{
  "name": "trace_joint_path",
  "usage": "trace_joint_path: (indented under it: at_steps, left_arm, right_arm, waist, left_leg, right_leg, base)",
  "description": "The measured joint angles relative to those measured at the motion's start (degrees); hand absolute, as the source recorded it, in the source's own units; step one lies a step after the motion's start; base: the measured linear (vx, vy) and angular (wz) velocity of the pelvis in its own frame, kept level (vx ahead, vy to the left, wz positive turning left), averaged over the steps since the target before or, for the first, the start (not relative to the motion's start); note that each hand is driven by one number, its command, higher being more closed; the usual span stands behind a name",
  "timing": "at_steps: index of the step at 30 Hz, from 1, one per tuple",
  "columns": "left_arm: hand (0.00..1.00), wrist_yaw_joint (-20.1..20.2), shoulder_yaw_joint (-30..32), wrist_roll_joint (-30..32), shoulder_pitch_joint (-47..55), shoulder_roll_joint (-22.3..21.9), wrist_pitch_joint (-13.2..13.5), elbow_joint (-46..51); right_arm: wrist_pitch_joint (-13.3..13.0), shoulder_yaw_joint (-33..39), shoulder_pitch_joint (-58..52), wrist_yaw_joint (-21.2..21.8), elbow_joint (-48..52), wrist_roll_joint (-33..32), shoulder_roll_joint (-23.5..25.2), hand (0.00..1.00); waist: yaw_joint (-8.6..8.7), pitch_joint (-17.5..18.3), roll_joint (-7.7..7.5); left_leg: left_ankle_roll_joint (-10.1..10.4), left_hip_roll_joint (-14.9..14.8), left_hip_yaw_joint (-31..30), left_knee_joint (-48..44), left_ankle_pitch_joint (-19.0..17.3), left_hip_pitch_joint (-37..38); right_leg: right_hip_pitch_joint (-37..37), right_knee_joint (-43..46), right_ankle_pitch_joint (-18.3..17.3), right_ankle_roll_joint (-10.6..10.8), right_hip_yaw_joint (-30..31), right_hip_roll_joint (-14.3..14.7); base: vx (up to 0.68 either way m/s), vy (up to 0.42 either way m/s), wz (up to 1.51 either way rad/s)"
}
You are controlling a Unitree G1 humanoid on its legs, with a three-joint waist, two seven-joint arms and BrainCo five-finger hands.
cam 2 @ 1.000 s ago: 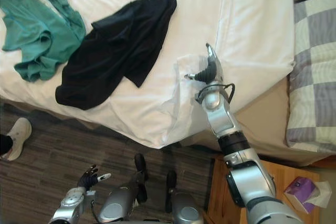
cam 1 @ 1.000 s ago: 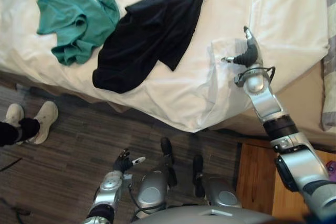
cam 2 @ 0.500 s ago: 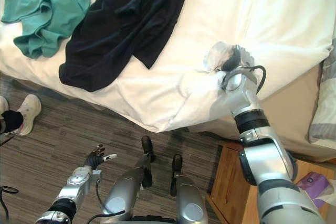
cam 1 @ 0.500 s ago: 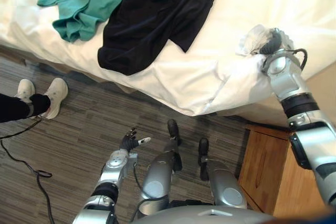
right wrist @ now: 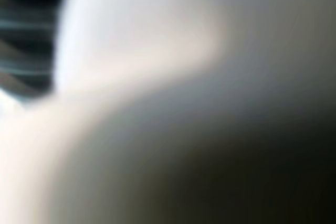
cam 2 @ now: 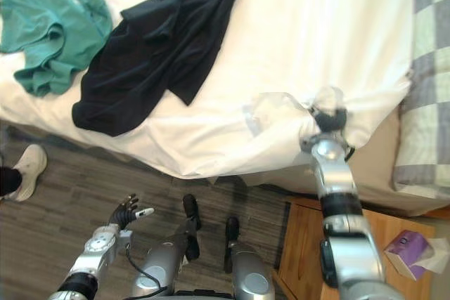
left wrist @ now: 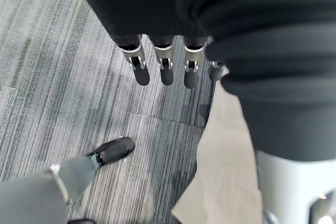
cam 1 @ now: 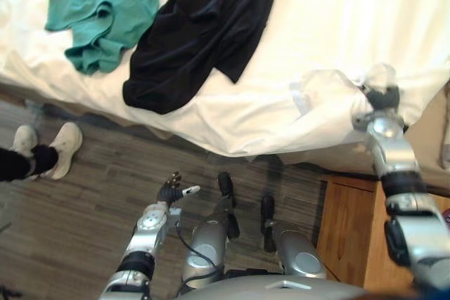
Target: Tidy the bed and pick cloth on bed and put in laundry
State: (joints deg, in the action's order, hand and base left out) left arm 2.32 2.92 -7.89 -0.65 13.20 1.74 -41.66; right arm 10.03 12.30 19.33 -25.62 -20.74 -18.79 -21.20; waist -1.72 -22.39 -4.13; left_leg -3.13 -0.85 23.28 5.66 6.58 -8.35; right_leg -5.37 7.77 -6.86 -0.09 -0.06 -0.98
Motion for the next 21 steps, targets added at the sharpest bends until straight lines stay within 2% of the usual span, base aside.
trace_joint_path:
  at_steps: [2, 3, 4, 7, 11, 13, 15, 16, 18, 21]
  left_arm:
    - [0.00, 0.38, 1.41, 0.06, 3.20, -1.36, -0.11, -0.01]
    - [0.00, 0.51, 1.70, 0.14, 4.00, -1.73, -0.10, 0.00]
    - [0.00, 1.24, 1.94, 0.23, 5.57, -2.17, -0.09, -0.03]
    - [0.00, 2.51, 2.87, 0.68, 8.35, -3.82, 0.47, -0.17]
    - [0.00, 4.50, 3.84, 1.03, 11.90, -4.93, 1.60, -1.54]
    - [0.00, 5.58, 5.06, 1.13, 12.92, -5.19, 2.92, -3.86]
    - [0.00, 6.54, 5.06, 1.10, 13.24, -5.31, 3.99, -5.76]
    - [0.00, 6.68, 5.06, 1.08, 13.56, -5.48, 4.27, -6.41]
    - [0.00, 6.92, 5.55, 0.35, 14.53, -5.70, 4.97, -7.49]
    - [0.00, 7.39, 6.77, -0.60, 15.69, -6.22, 5.38, -7.55]
  right_arm:
    - [-2.34, 5.06, -9.12, 0.03, 3.16, -3.24, 3.27, 1.00]
    - [-3.06, 5.77, -11.32, 0.31, 3.79, -4.14, 3.92, 1.00]
    - [-4.49, 6.98, -15.19, 0.94, 5.25, -5.73, 5.34, 0.00]
    - [-7.17, 8.98, -20.01, 3.57, 7.84, -9.33, 7.43, 0.00]
    - [-8.19, 11.82, -21.02, 6.11, 5.24, -16.00, 10.32, 0.00]
    - [-9.66, 13.81, -21.03, 8.99, 1.56, -25.26, 11.96, 0.00]
    - [-11.35, 14.83, -20.99, 9.90, -0.62, -30.90, 12.29, 0.00]
    - [-12.01, 15.57, -20.99, 9.98, -1.32, -32.59, 12.45, 0.00]
    - [-15.98, 19.71, -21.40, 9.12, -1.67, -35.32, 14.70, 0.00]
    - [-19.22, 23.06, -23.22, 6.07, -1.60, -35.12, 16.06, 0.00]
  waist:
    - [1.62, 1.98, -1.32]
    - [1.95, 2.64, -1.51]
    - [2.52, 3.98, -1.73]
    - [3.08, 7.50, -1.40]
    - [3.92, 9.83, -0.48]
    - [3.94, 10.56, 0.50]
    - [3.91, 11.14, 1.41]
    - [3.92, 11.33, 1.75]
    - [3.92, 11.58, 1.88]
    - [3.95, 12.60, 1.59]
  left_leg:
    - [0.46, -0.21, 0.29, 0.00, -0.34, 1.49]
    - [0.69, -0.25, 0.48, 0.01, -0.50, 2.02]
    - [1.15, -0.31, 1.03, 0.03, -0.86, 3.07]
    - [1.65, 0.01, 2.04, 0.33, -1.91, 4.70]
    - [1.65, 0.24, 2.98, 0.39, -2.26, 6.40]
    - [1.07, 0.48, 3.61, 0.40, -2.68, 7.63]
    - [0.82, 0.80, 4.55, 0.41, -3.14, 8.19]
    - [0.74, 1.01, 4.88, 0.42, -3.51, 8.49]
    - [0.44, 1.37, 6.38, 0.43, -4.47, 9.95]
    - [0.51, 1.61, 7.87, 0.43, -5.44, 10.68]
  right_leg:
    - [1.22, 0.02, 0.12, 0.41, 1.07, 0.21]
    - [1.57, 0.01, 0.11, 0.42, 1.27, 0.23]
    - [1.98, 0.01, 0.04, 0.53, 2.18, 0.28]
    - [3.53, -0.68, -0.97, 1.20, 4.12, -0.09]
    - [5.09, -0.88, -2.16, 1.56, 4.89, -0.32]
    - [6.38, -1.45, -2.09, 1.73, 5.73, -0.53]
    - [6.85, -1.83, -1.96, 2.01, 6.52, -0.91]
    - [7.02, -1.85, -1.96, 2.24, 7.00, -1.11]
    - [8.11, -1.99, -1.96, 2.34, 8.12, -1.51]
    - [8.27, -2.10, -1.98, 2.41, 8.71, -1.97]
  base:
    - [0.07, -0.034, -0.15]
    - [0.05, -0.029, -0.22]
    - [0.03, -0.028, -0.31]
    - [0.01, -0.021, -0.20]
    - [-0.02, -0.003, -0.04]
    - [0.00, 0.021, -0.15]
    - [0.01, 0.041, -0.20]
    - [0.03, 0.060, -0.27]
    - [0.03, 0.049, -0.31]
    - [0.03, 0.016, -0.28]
